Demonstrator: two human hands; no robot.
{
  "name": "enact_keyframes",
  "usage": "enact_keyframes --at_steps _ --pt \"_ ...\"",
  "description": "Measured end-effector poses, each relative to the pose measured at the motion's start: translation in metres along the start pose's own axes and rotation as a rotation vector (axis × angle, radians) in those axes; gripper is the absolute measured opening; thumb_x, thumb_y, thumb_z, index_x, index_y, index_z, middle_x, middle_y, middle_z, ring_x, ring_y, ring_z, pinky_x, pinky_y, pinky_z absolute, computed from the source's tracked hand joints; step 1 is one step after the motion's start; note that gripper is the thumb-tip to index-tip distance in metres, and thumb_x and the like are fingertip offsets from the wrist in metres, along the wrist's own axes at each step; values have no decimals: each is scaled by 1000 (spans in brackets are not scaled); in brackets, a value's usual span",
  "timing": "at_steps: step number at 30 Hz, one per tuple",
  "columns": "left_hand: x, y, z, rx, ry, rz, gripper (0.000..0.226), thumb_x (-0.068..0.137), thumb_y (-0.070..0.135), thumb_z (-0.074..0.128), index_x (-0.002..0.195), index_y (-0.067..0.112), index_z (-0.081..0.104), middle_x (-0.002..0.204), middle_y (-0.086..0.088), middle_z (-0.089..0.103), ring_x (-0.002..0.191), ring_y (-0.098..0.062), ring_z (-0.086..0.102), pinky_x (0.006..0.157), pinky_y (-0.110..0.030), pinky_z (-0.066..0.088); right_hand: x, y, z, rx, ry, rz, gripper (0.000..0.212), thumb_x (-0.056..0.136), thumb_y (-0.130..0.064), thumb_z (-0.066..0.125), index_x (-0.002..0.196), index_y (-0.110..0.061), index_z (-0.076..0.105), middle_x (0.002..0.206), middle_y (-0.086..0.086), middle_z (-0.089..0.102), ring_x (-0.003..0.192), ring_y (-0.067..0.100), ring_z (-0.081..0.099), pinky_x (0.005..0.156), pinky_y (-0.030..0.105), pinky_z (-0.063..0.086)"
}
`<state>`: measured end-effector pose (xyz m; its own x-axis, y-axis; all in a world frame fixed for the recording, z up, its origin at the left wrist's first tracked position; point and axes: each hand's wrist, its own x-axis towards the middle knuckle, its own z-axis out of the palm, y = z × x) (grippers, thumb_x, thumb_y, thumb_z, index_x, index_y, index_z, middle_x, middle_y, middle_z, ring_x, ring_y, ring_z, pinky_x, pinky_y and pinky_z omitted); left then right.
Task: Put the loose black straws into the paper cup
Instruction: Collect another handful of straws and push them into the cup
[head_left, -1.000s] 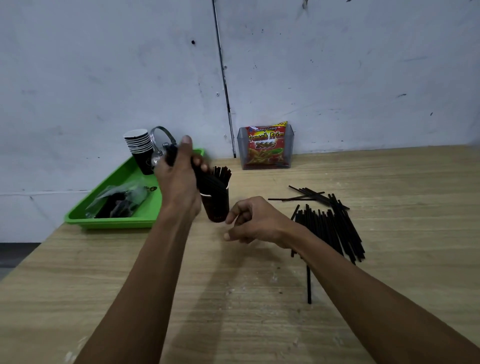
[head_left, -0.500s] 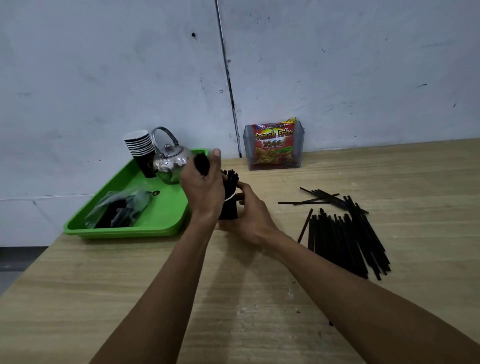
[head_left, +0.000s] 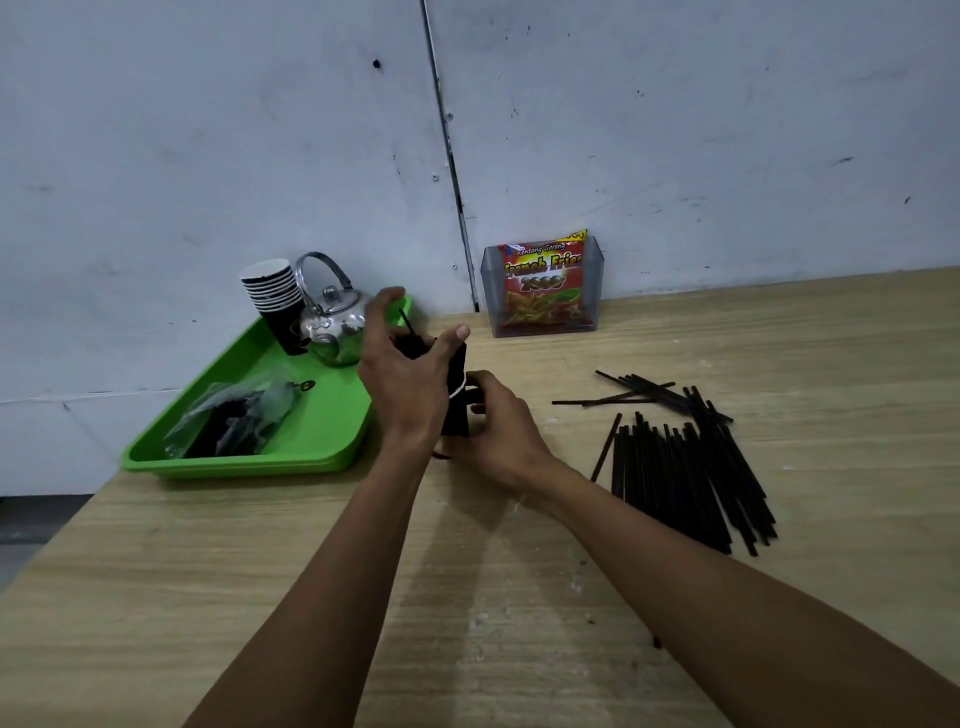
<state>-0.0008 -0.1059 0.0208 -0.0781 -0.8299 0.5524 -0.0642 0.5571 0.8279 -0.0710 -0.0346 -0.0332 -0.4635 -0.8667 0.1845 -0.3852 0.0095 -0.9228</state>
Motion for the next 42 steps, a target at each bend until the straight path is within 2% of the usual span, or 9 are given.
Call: enact_keyframes --at_steps 3,6,12,17,26,30,33,39,42 --pt "-2 0 -1 137 31 103 26 69 22 85 88 10 73 80 -4 64 68 -7 56 72 -26 51 -2 -1 -5 -16 -32 9 76 67 -18 83 133 -21 46 122 0 65 106 14 57 80 28 45" --pt "-4 0 -1 173 48 159 38 69 20 85 100 6 68 92 -10 64 78 -15 62 73 -11 47 -3 -1 -9 -30 -62 35 86 65 -20 85 139 -21 41 125 2 64 112 17 55 82 27 43" --pt "-5 4 -7 234 -44 272 64 69 34 85 119 5 58 105 -9 60 95 -18 57 83 -26 48 -2 0 -18 -74 -114 80 104 59 -15 89 145 -25 32 133 9 55 125 25 48 87 31 44" --pt "2 9 -19 279 -144 362 47 89 38 65 121 5 57 115 -9 58 108 -23 56 91 -34 47 -3 -7 -35 -86 -136 67 105 59 -10 90 146 -24 33 133 8 54 126 23 47 92 33 44" --pt "22 40 -38 -24 -262 67 61 97 53 20 128 18 58 128 -3 62 122 -12 53 107 -38 40 -18 -16 -68 -85 -85 20 94 61 -12 90 141 -22 42 128 6 58 118 21 55 91 35 51" --pt "21 41 -36 570 -706 204 79 94 64 1 145 19 41 153 -7 39 143 -16 29 116 -43 20 -27 -19 -86 -89 -45 9 90 62 -15 91 138 -23 45 124 4 60 115 20 57 90 36 53" --pt "16 29 -29 928 -888 207 69 98 59 9 145 19 39 158 -6 32 150 -21 13 120 -54 5 -35 -21 -98 -113 -12 1 87 62 -18 91 137 -25 46 122 2 60 113 17 57 90 36 54" --pt "16 29 -26 967 -817 210 76 92 70 12 150 24 30 162 -2 20 151 -19 5 117 -56 -4 -50 -14 -128 -106 78 14 79 63 -20 90 132 -26 51 114 2 64 109 17 61 90 40 55" --pt "10 43 -19 783 -637 364 74 92 67 17 147 20 36 161 -4 23 151 -19 7 119 -53 0 -56 -5 -145 -95 144 23 69 64 -20 89 125 -25 57 105 3 67 102 18 65 91 39 55"
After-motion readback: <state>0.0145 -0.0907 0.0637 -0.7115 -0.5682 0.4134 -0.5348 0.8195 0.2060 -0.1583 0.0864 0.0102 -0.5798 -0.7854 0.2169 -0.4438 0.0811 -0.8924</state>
